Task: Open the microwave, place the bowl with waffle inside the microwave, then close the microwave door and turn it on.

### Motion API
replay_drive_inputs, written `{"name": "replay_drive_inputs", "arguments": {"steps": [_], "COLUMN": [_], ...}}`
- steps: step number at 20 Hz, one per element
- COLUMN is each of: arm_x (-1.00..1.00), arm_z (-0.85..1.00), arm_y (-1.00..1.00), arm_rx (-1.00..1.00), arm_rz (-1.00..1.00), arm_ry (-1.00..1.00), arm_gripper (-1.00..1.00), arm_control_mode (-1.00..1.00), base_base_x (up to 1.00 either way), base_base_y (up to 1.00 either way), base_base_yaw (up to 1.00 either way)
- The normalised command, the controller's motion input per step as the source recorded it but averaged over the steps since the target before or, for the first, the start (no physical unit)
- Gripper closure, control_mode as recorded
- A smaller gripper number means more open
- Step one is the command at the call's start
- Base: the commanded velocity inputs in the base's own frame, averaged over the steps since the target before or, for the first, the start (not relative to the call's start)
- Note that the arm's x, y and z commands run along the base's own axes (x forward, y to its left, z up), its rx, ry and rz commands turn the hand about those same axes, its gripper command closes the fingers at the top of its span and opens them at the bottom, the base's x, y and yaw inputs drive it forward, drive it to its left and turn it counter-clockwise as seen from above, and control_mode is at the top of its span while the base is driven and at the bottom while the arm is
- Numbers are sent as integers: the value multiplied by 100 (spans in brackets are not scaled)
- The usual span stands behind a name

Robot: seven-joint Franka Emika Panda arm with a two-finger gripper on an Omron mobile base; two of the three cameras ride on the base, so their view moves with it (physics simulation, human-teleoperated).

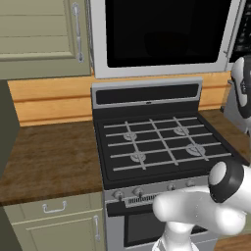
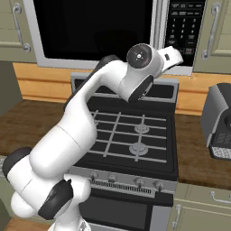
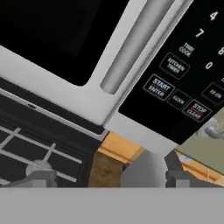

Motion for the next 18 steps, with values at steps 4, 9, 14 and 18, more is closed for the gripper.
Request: {"name": "replay_drive_inputs", "arguments": {"steps": [4, 9, 14, 18], "arm_x": [6, 3, 0, 0], "arm_z": [13, 17, 3, 0], "arm_y": [-4, -12, 0, 0], "arm_rx": [50, 72, 66, 68], "arm_rz": [-7, -35, -51, -50], "arm_ry": [13, 11, 3, 0], "arm_gripper": [-100, -100, -100, -100], "arm_control_mode": [-100, -100, -100, -100], "base_base_x": [0, 0, 0, 0], "base_base_y": [0, 0, 0, 0], "base_base_yaw": [0, 0, 0, 0]}}
